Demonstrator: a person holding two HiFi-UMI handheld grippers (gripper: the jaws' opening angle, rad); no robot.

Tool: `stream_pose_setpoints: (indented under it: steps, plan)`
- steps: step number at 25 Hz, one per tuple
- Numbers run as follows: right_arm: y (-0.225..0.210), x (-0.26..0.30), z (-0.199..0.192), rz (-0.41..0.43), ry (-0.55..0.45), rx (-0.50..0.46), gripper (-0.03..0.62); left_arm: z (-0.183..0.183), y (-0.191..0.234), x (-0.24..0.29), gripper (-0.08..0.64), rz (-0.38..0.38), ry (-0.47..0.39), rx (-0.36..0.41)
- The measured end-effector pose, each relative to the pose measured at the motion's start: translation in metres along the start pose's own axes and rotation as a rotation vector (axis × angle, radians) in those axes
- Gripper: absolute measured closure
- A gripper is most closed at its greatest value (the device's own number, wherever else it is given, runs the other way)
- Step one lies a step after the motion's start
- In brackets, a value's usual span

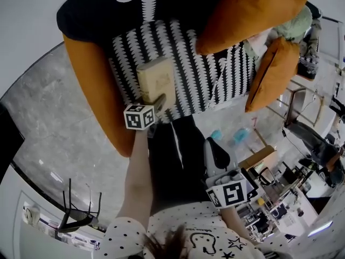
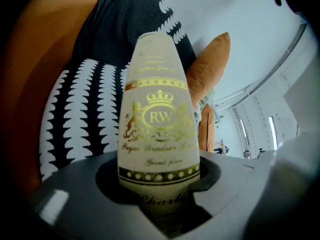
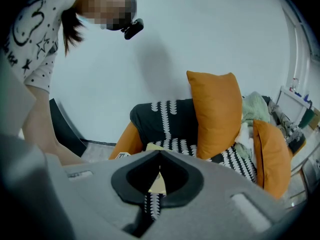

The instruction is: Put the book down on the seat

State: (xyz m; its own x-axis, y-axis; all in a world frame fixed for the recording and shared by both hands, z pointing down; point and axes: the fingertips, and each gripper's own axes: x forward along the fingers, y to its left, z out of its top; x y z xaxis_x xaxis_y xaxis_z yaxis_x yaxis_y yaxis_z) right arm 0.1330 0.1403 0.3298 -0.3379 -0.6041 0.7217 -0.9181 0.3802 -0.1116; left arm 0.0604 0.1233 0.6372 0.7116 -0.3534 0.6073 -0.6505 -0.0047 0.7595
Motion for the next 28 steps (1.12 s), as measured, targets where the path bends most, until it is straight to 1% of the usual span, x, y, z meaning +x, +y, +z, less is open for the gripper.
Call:
stream_pose_setpoints:
  steps: [3, 8, 13, 15, 18, 24, 28]
  plan:
    - [0.006, -0.002, -0.003, 0.001, 0.009, -0.001, 0.591, -0.005, 0.006, 0.002, 0.336, -0.001, 0.012, -0.010]
    - [-0.001, -0.007, -0.007, -0.003, 0.026, 0.007, 0.591, -0.009, 0.007, 0.013, 0.334, 0.004, 0.044, -0.022]
    - [-0.001, -0.008, -0.009, 0.000, 0.037, 0.011, 0.591, -0.008, 0.008, 0.017, 0.334, -0.002, 0.038, -0.033]
    - [0.002, -0.007, -0.010, 0.003, 0.041, 0.011, 0.591, -0.008, 0.012, 0.015, 0.330, 0.007, 0.034, -0.035]
    - [0.003, -0.007, -0.009, 0.004, 0.045, 0.013, 0.591, -0.006, 0.018, 0.014, 0.311, 0.050, 0.029, -0.025]
    - [-0.001, -0.007, -0.007, -0.002, 0.046, 0.014, 0.591, -0.004, 0.036, 0.008, 0.191, 0.195, 0.037, 0.068]
    - [-0.002, -0.003, -0.010, -0.001, 0.055, 0.016, 0.591, -0.003, 0.040, 0.009, 0.164, 0.240, 0.032, 0.116]
